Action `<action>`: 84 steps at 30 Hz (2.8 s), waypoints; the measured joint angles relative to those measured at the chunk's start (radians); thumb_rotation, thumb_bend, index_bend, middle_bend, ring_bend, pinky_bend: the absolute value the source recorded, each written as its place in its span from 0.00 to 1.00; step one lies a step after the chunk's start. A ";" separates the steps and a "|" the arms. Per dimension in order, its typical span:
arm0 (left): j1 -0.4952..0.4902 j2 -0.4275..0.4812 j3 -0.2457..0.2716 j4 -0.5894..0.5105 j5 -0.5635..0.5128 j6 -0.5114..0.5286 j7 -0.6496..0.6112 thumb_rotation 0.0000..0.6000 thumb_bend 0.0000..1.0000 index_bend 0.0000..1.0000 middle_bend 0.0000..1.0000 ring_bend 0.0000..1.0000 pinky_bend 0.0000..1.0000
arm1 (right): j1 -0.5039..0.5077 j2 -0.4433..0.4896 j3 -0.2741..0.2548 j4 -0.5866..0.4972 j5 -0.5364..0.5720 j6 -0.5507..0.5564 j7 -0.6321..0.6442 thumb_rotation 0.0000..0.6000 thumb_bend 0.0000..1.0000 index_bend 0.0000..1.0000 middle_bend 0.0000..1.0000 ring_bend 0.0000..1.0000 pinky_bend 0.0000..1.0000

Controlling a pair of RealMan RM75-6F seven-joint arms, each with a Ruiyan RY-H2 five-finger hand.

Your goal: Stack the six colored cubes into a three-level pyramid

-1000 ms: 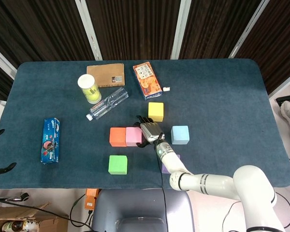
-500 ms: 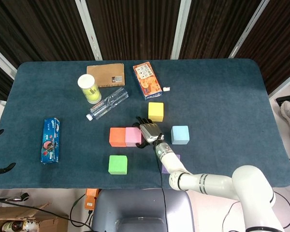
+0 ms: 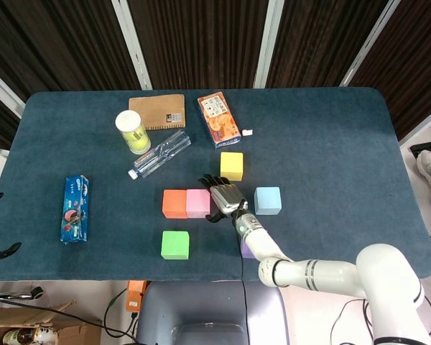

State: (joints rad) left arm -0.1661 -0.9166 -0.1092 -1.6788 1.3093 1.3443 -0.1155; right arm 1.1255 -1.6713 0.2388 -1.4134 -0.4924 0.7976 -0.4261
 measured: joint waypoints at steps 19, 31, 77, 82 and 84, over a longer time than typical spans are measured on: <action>0.022 -0.013 0.004 0.007 0.015 0.031 0.014 1.00 0.03 0.10 0.03 0.00 0.08 | -0.262 0.436 -0.117 -0.329 -0.201 0.130 0.106 1.00 0.21 0.10 0.00 0.00 0.00; 0.017 -0.026 0.000 -0.002 0.001 0.019 0.044 1.00 0.03 0.10 0.03 0.00 0.08 | -0.279 0.380 -0.147 -0.180 -0.200 0.008 0.150 1.00 0.21 0.11 0.00 0.00 0.00; 0.020 -0.015 -0.011 0.003 -0.028 -0.006 0.009 1.00 0.03 0.10 0.03 0.00 0.08 | -0.257 0.177 0.003 0.017 -0.315 -0.144 0.429 1.00 0.21 0.48 0.00 0.00 0.00; 0.018 -0.015 -0.013 0.005 -0.029 -0.011 0.006 1.00 0.03 0.10 0.03 0.00 0.08 | -0.244 0.142 0.010 0.053 -0.329 -0.162 0.447 1.00 0.21 0.48 0.00 0.00 0.00; 0.018 -0.014 -0.013 0.006 -0.029 -0.012 0.004 1.00 0.03 0.10 0.03 0.00 0.08 | -0.239 0.130 0.012 0.064 -0.332 -0.165 0.450 1.00 0.21 0.48 0.00 0.00 0.00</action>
State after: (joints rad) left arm -0.1482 -0.9305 -0.1224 -1.6733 1.2800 1.3327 -0.1120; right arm 0.8864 -1.5413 0.2512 -1.3494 -0.8249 0.6327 0.0243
